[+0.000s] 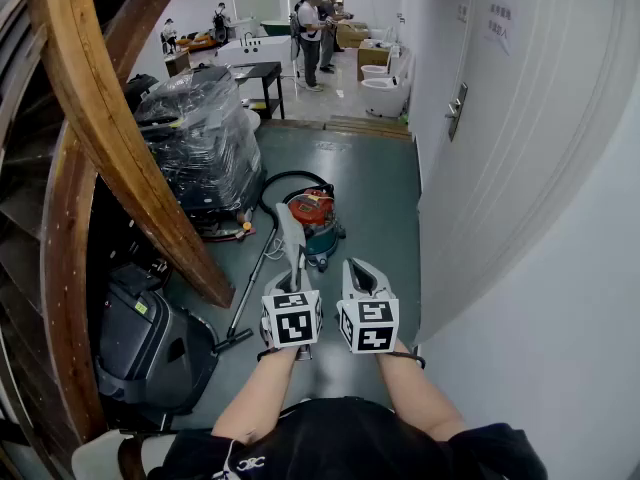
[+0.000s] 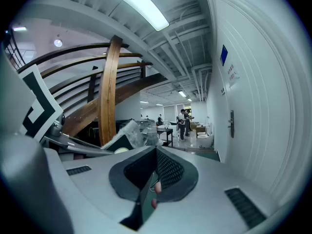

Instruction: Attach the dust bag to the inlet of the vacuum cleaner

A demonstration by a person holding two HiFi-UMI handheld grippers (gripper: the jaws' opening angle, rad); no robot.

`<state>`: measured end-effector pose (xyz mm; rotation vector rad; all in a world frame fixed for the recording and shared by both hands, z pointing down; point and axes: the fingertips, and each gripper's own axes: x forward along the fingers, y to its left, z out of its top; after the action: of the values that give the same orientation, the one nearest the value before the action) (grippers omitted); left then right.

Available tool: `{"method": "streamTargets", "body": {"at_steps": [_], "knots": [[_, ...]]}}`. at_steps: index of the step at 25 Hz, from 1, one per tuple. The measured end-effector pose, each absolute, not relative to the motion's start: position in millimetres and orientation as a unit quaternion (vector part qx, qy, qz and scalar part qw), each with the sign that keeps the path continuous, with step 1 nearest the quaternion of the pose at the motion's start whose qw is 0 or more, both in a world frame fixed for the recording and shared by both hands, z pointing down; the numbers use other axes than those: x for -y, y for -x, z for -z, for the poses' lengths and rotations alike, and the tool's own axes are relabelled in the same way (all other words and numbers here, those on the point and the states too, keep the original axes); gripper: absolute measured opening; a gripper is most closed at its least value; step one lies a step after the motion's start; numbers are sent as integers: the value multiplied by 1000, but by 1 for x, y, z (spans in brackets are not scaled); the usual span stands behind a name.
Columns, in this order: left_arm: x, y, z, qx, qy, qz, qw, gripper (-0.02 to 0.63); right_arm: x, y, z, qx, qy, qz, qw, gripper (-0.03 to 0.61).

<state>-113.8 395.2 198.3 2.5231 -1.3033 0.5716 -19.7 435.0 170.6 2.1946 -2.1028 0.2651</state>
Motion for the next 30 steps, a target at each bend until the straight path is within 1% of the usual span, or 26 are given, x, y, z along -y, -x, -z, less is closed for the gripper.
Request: {"method": "streamTargets", "body": {"at_steps": [11, 16, 22, 30], "knots": [[-391, 109, -204, 439, -866, -203, 127, 23, -434, 18, -181, 692, -714, -101, 45, -2], [-386, 99, -205, 439, -866, -204, 127, 23, -433, 5, -182, 692, -713, -108, 31, -2], [-386, 81, -208, 443, -864, -206, 124, 25, -434, -9, -187, 699, -706, -107, 37, -2], [-382, 70, -222, 456, -855, -206, 138, 25, -431, -28, -201, 703, -700, -117, 46, -2]]}}
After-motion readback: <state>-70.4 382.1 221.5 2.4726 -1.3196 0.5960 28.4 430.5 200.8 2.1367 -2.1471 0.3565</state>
